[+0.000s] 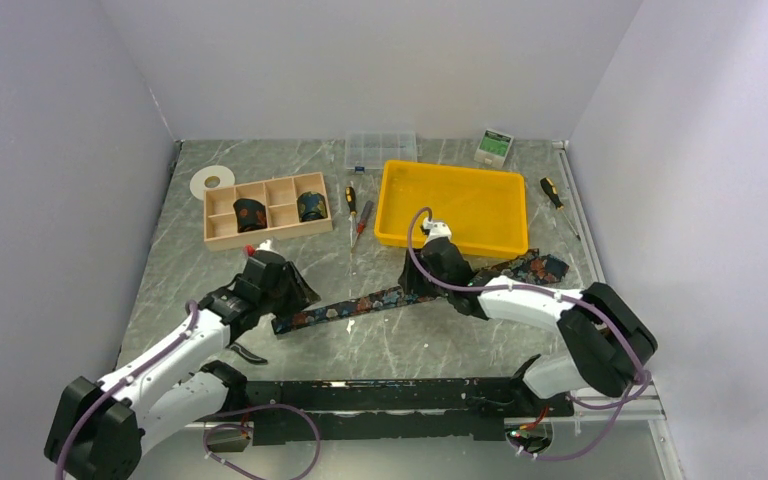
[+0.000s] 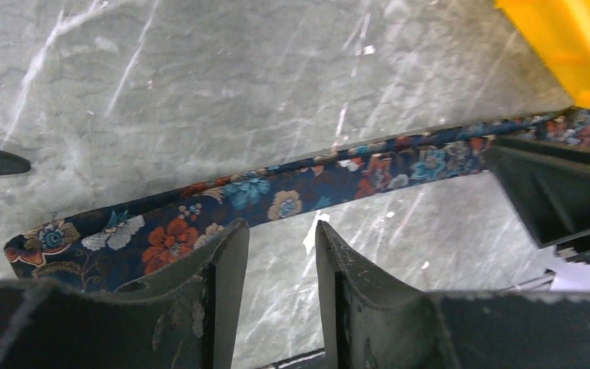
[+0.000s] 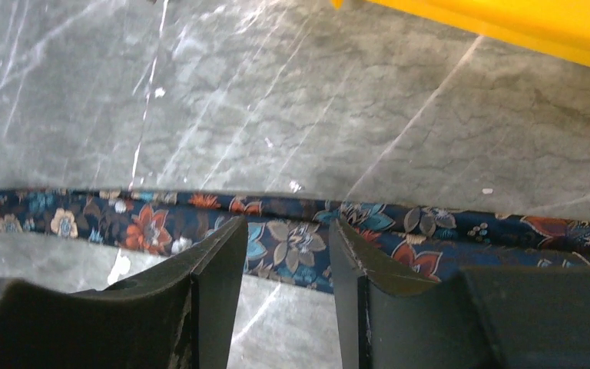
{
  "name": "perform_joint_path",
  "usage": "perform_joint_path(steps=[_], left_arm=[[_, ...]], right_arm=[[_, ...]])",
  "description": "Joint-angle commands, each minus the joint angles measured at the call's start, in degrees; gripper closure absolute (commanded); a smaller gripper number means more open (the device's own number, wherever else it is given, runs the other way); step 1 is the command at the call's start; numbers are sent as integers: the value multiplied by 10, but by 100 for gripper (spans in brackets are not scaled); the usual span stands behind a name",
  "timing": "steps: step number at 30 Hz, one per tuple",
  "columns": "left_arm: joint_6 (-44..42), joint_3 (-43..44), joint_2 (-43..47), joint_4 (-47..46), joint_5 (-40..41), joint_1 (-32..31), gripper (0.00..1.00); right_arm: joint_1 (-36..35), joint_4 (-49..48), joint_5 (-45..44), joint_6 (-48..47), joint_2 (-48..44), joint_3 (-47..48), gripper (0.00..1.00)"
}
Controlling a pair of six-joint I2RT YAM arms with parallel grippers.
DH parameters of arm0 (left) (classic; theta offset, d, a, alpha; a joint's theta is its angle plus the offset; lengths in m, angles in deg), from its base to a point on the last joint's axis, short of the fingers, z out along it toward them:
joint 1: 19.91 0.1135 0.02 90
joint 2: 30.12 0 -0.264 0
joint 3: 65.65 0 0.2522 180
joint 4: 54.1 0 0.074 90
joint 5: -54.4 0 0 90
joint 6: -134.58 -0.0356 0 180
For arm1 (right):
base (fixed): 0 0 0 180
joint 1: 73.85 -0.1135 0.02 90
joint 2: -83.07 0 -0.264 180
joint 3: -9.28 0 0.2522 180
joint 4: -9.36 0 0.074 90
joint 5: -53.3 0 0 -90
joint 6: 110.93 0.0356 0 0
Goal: Roll the ties
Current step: Flatten out the tie at the center of the board.
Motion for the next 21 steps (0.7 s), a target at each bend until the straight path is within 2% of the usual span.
perform_joint_path(steps=[1, 10, 21], left_arm=[[9, -14, -19, -22, 30, 2, 59], [25, -41, 3, 6, 62, 2, 70], [71, -69, 161, 134, 108, 2, 86]], right_arm=[[20, -81, -10, 50, 26, 14, 53], [28, -74, -36, 45, 76, 47, 55], [31, -65, -58, 35, 31, 13, 56]])
